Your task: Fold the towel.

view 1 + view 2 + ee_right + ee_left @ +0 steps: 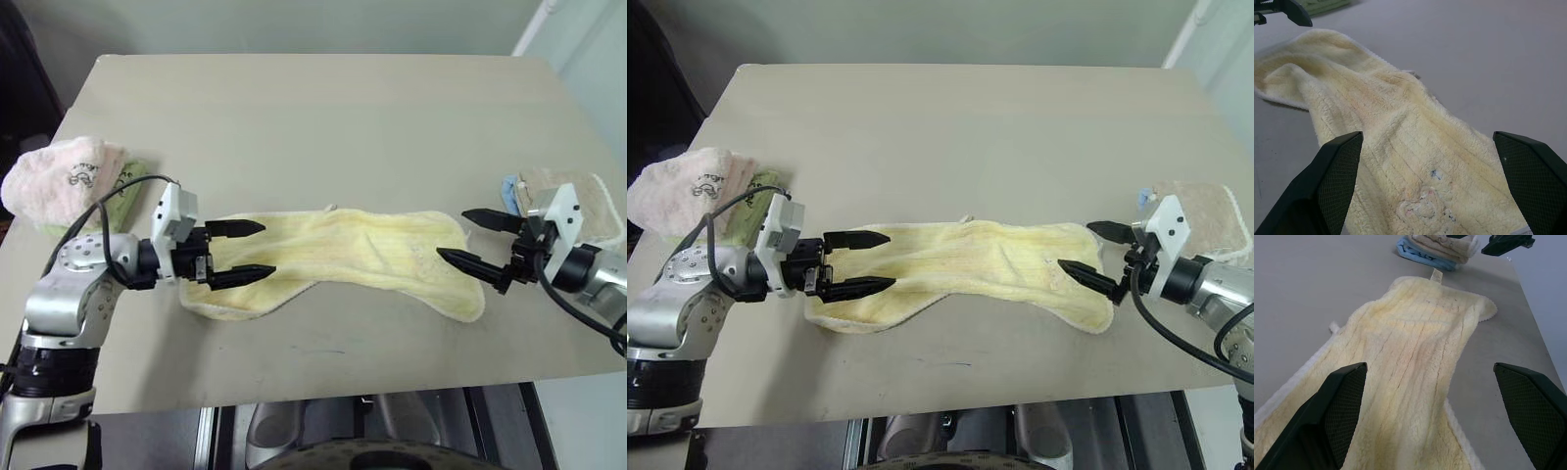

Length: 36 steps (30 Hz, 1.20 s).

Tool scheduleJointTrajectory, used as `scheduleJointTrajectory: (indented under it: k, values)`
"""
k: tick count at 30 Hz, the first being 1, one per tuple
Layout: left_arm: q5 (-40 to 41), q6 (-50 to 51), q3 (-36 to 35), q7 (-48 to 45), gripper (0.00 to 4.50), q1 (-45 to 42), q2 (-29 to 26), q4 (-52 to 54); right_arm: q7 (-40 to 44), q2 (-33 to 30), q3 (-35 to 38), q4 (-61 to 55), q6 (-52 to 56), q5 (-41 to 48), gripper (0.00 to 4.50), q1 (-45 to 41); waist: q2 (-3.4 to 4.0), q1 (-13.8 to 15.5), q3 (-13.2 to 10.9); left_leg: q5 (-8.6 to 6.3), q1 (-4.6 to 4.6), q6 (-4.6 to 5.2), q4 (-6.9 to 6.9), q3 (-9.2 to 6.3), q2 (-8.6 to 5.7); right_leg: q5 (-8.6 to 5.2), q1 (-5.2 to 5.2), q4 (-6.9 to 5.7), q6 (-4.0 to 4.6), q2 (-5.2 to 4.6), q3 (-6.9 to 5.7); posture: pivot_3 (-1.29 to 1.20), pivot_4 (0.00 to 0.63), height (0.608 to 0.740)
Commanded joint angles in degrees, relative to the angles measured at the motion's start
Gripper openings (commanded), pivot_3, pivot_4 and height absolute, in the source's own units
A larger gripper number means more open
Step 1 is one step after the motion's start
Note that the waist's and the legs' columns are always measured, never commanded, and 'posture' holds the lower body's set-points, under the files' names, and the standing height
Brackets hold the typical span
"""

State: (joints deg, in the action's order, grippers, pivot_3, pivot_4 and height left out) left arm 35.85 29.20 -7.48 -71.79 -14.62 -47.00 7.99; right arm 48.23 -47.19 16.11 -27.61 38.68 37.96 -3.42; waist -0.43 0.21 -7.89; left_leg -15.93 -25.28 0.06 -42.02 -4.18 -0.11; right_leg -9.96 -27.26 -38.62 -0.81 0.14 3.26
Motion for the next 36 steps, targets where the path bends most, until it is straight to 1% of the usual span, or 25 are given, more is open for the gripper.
scheduleJointTrajectory:
  k: [1, 6, 13, 19, 21, 25, 28, 31, 33, 36]
  values:
    - [0.7, 0.2, -0.3, -0.1, 4.48, -0.9, -0.4, 1.6, -0.8, 0.4, 0.3, -2.2, -1.0, 0.2, 4.50, -0.3, 0.00, 0.0, 0.0, 0.00, 0.00, 0.00, 0.00, 0.00, 0.00, 0.00, 0.00, 0.00, 0.00, 0.00, 0.00, 0.00, 0.150, 0.703]
    - [1.5, 1.4, -0.1, 0.2, 4.48, -2.4, 0.1, 2.0, -1.4, 0.8, 0.7, -2.5, -0.4, 0.9, 4.50, -0.5, 0.01, 0.0, 0.0, 0.01, 0.00, 0.01, 0.00, 0.00, 0.00, 0.00, 0.00, 0.00, 0.01, 0.00, 0.00, 0.00, 0.150, 0.703]
    - [1.1, -0.3, 0.0, 1.8, 4.48, -1.2, 2.6, 3.0, -2.4, 0.8, -0.3, 0.1, -0.8, -1.1, 4.50, -2.0, 0.01, 0.0, 0.0, 0.01, 0.01, 0.01, 0.00, 0.01, 0.00, 0.00, 0.00, 0.00, 0.00, 0.00, 0.00, 0.00, 0.150, 0.703]
    - [-1.3, -4.6, 2.1, 2.4, 4.48, -3.0, 6.9, 0.2, -4.5, 0.2, -2.2, 5.5, 1.0, -3.5, 4.50, -6.9, 0.01, 0.0, 0.0, 0.05, 0.03, 0.05, -0.01, 0.01, 0.00, 0.02, 0.04, -0.02, 0.02, -0.01, 0.00, 0.00, 0.150, 0.703]
    - [-1.5, -5.9, 2.0, 2.9, 4.48, -3.2, 8.4, -0.8, -5.2, -0.5, -3.4, 7.8, 4.9, -3.3, 4.50, -9.8, 0.02, 0.0, 0.0, 0.06, 0.05, 0.05, -0.01, 0.01, 0.01, 0.03, 0.04, -0.06, 0.02, -0.01, -0.01, 0.00, 0.150, 0.703]
    - [-2.5, -7.3, 2.6, 3.7, 4.48, -2.1, 10.0, -0.9, -5.0, -1.1, -5.1, 14.3, 12.9, -1.7, 4.50, -16.7, 0.02, 0.0, 0.0, 0.07, 0.06, 0.04, -0.01, 0.05, 0.00, 0.02, 0.02, -0.10, 0.00, -0.01, 0.00, 0.00, 0.150, 0.703]
    - [-2.3, -7.0, 2.9, 5.1, 4.48, -0.6, 11.2, 0.7, -2.4, -1.7, -8.3, 21.9, 15.1, -3.3, 4.50, -22.2, 0.02, -0.1, 0.0, 0.08, 0.07, 0.04, -0.01, 0.06, 0.01, 0.02, 0.03, -0.11, -0.02, -0.01, 0.01, 0.00, 0.150, 0.703]
    - [-2.1, -6.9, 3.0, 5.7, 4.48, 0.5, 11.5, 1.6, -0.7, -1.2, -12.1, 30.5, 14.3, -6.3, 4.50, -27.6, 0.03, -0.1, 0.0, 0.09, 0.06, 0.05, -0.01, 0.06, 0.01, 0.00, 0.02, -0.11, -0.05, -0.01, 0.00, 0.00, 0.150, 0.703]
    - [-2.3, -6.9, 3.4, 6.0, 4.48, 0.8, 11.6, 1.9, 2.3, -1.3, -15.2, 36.2, 11.7, -8.9, 4.50, -30.4, 0.04, -0.1, 0.0, 0.09, 0.06, 0.06, -0.01, 0.06, 0.02, 0.00, 0.00, -0.13, -0.04, 0.00, 0.00, 0.00, 0.150, 0.703]
    - [-1.9, -6.2, 3.7, 6.8, 4.48, 0.9, 11.9, 2.8, 6.1, -1.0, -17.8, 43.5, 9.3, -11.3, 4.50, -34.0, 0.08, 0.0, 0.0, 0.10, 0.05, 0.08, -0.01, 0.05, 0.03, 0.00, 0.00, -0.17, -0.05, -0.01, -0.01, 0.00, 0.150, 0.703]
